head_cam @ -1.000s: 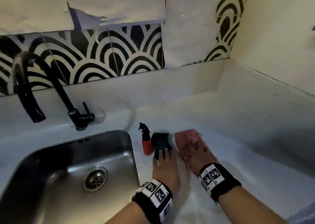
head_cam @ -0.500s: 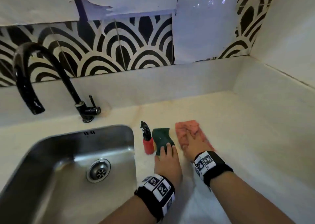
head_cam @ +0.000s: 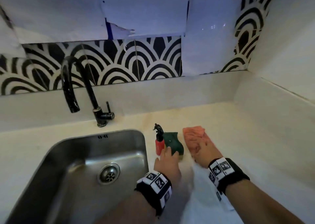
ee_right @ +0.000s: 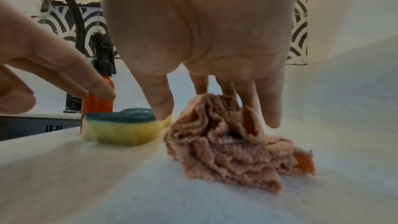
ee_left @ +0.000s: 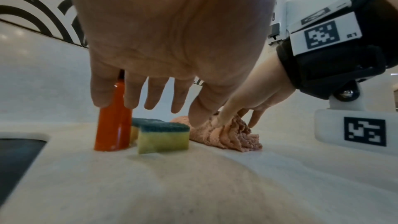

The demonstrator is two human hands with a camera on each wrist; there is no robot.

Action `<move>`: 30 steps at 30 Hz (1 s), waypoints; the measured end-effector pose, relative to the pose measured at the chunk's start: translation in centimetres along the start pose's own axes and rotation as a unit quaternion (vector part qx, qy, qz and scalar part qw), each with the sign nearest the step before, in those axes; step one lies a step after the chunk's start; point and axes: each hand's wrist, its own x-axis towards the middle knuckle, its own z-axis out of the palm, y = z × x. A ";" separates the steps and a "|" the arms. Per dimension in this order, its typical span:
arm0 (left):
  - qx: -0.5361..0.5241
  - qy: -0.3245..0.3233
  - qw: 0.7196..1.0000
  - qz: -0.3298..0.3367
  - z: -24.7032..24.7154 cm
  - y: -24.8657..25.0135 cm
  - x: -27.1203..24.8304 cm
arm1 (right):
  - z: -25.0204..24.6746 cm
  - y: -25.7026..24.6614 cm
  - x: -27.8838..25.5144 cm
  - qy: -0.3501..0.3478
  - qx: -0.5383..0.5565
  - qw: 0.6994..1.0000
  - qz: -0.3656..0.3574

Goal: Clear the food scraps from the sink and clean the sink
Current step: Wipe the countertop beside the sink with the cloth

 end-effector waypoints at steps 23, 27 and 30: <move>-0.124 0.030 0.989 0.073 -3.2 -14.1 -2.4 | -2.3 -11.3 -2.8 0.050 0.050 0.963 0.258; -0.189 0.036 0.978 0.077 -3.1 -13.6 -0.2 | -0.9 -7.9 -1.4 -0.010 0.033 0.952 0.305; -0.228 0.034 0.970 0.075 -2.8 -12.6 1.4 | 0.4 -5.5 -0.8 -0.044 0.038 0.949 0.311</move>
